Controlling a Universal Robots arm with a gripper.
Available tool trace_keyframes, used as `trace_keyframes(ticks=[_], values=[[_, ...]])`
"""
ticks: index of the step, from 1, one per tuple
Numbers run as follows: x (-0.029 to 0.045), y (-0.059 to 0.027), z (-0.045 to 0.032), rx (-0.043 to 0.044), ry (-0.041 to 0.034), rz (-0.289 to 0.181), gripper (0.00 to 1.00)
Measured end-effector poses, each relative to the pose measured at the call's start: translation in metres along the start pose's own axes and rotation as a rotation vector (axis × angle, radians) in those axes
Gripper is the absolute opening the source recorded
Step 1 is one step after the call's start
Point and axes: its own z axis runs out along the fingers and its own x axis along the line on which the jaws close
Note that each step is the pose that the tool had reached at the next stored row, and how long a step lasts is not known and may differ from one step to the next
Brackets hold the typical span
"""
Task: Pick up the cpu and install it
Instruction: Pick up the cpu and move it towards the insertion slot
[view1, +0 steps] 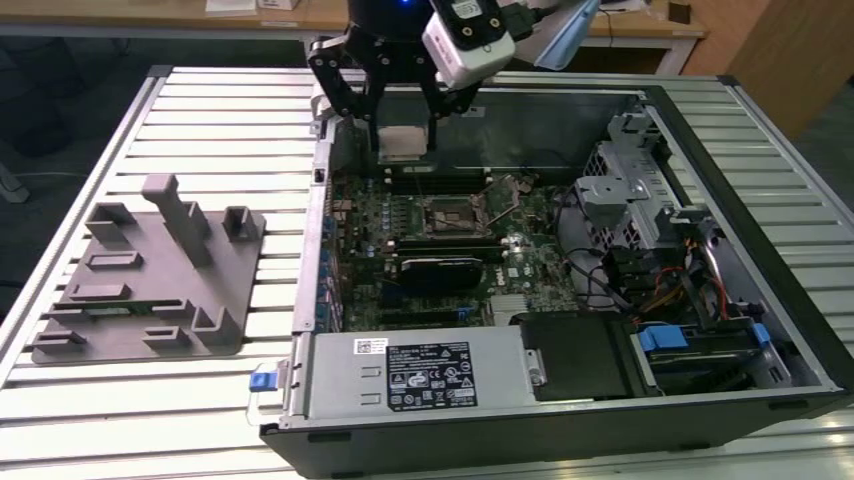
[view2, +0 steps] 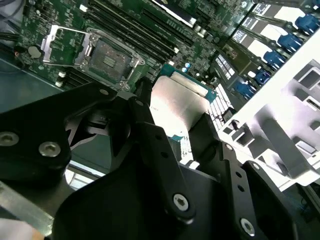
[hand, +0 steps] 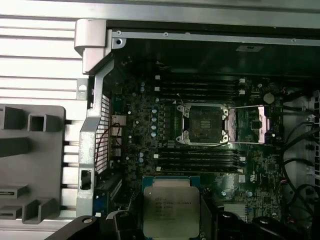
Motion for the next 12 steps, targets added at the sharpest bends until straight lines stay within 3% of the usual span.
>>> trace_keyframes(ticks=[7,12], values=[[-0.002,0.0,0.0001,-0.0001,0.0,0.0,0.54],[-0.0094,-0.0003,0.0026,0.0,0.001,0.0,0.54]])
